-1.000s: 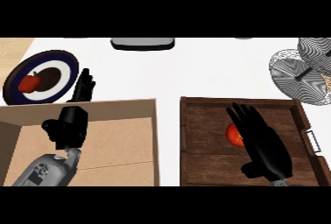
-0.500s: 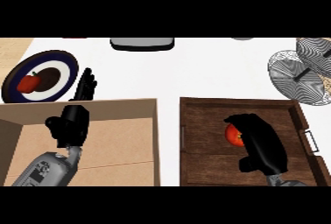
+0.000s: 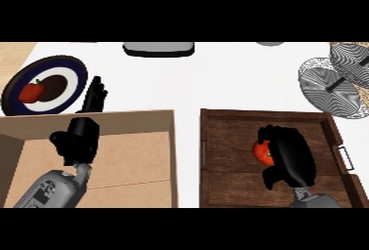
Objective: Pick the tomato from the tray and place it in the tiered basket
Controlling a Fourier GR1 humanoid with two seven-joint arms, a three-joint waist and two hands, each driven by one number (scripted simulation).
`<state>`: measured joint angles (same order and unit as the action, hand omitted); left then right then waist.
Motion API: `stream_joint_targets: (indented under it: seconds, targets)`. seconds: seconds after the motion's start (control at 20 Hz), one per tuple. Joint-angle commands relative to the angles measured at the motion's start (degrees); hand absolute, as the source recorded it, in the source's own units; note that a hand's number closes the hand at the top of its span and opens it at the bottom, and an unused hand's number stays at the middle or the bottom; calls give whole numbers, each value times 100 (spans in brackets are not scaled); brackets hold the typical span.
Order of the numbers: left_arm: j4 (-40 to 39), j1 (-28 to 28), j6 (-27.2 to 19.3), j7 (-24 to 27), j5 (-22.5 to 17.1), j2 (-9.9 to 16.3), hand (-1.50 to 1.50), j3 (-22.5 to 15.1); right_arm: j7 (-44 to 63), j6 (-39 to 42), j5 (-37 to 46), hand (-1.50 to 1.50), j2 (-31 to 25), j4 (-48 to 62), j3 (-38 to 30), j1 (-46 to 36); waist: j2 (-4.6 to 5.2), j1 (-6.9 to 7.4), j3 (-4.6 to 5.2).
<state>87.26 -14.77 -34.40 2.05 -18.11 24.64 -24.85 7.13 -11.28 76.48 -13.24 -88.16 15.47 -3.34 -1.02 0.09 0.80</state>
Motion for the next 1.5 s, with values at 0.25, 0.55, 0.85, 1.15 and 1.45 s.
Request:
stream_joint_targets:
  seconds: [0.25,0.55,0.85,1.15,1.45]
  targets:
    - [21,-105,100,-15,51,-21,0,-341,2898,2638,22,150,508,1221,-1444,-894,212,150,-51]
    - [-60,-113,14,-83,142,-82,0,-442,4349,3732,214,150,562,1381,-1977,-2632,115,76,-73]
    - [-138,-84,92,-74,114,-99,0,-296,4795,3965,486,150,351,784,-1938,-3302,87,-38,-76]
    - [114,198,-5,15,89,-75,0,-458,5008,4737,429,150,51,409,-2570,-4563,85,15,-76]
    - [-57,190,44,103,121,-40,0,-397,5056,5618,437,150,-126,221,-2957,-5419,80,-1,-75]
